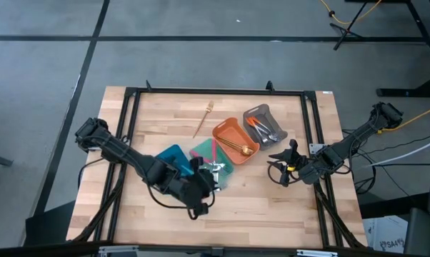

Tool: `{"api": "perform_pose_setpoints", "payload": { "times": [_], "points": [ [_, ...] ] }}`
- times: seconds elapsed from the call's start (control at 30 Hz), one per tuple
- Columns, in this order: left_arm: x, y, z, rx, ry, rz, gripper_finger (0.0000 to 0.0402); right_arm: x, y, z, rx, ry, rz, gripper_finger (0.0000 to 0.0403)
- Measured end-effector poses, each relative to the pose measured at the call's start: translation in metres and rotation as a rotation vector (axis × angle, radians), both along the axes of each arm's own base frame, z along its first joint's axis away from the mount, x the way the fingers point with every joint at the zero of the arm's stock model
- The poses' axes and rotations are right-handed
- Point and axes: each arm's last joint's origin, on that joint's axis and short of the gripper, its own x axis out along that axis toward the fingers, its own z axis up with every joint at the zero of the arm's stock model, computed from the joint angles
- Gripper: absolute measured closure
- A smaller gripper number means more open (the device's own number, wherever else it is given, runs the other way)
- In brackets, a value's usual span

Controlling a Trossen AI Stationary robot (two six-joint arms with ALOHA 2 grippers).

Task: Sort silverware by color (type)
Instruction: Put the pink fork into the green bin

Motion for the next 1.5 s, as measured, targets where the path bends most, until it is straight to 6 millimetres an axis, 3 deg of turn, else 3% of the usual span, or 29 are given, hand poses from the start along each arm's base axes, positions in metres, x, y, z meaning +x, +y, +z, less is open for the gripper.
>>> {"api": "perform_pose_setpoints", "payload": {
  "times": [0.33,0.67,0.97,1.2,1.5],
  "points": [
    [-0.002,-0.004,-0.006,-0.228,-0.025,0.180,0.0343,0.000,0.000,0.000,0.000,0.000,0.000,0.0297],
    [-0.013,0.000,-0.059,-0.338,0.115,0.293,0.0268,0.000,0.000,0.000,0.000,0.000,0.000,0.0297],
    [-0.020,0.003,-0.112,-0.338,0.094,0.254,0.0269,0.000,0.000,0.000,0.000,0.000,0.000,0.0297],
    [-0.004,-0.006,-0.136,-0.297,0.104,0.151,0.0283,0.000,0.000,0.000,0.000,0.000,0.000,0.0297],
    [0.026,-0.023,-0.147,-0.191,0.217,0.029,0.0286,0.000,0.000,0.000,0.002,-0.001,-0.001,0.0297]
  ]
}}
